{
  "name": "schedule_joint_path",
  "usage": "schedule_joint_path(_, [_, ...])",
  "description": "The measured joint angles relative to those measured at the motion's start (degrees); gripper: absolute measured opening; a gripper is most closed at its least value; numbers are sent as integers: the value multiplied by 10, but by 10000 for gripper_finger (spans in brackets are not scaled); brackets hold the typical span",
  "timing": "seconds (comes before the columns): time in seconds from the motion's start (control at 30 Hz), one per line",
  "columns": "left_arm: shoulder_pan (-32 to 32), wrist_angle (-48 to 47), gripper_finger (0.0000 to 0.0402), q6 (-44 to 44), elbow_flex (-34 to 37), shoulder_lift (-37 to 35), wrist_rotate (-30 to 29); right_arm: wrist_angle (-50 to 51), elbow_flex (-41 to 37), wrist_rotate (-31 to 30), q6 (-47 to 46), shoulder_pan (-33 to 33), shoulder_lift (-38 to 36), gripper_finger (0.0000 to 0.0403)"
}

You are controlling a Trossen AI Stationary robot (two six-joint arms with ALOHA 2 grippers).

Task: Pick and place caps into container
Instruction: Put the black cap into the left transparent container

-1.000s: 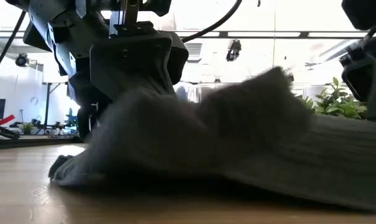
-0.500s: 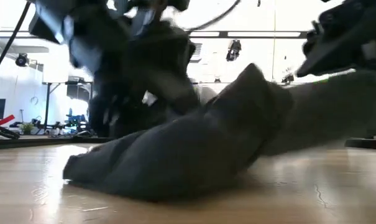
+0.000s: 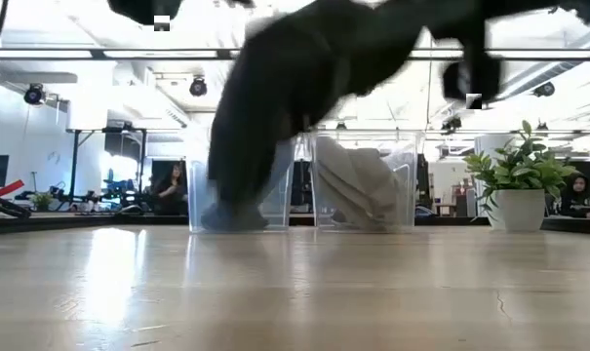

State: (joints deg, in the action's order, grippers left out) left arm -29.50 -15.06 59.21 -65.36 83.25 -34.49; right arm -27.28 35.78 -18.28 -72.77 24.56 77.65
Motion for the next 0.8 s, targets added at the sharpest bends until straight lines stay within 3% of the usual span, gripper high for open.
schedule_joint_path(0.2, [-62, -1, 181, -54, 0, -114, -177, 18, 74, 16, 179, -78, -84, 13])
schedule_joint_path(0.4, [-112, -5, 181, -121, 0, -168, -301, 247, 225, 17, 271, -181, -68, 13])
schedule_joint_path(0.53, [-123, -14, 181, -153, 0, -180, -326, 386, 335, 56, 297, -265, -2, 13])
schedule_joint_path(0.8, [-123, -60, 181, -133, 0, -192, -309, 486, 544, 235, 341, -385, 189, 13])
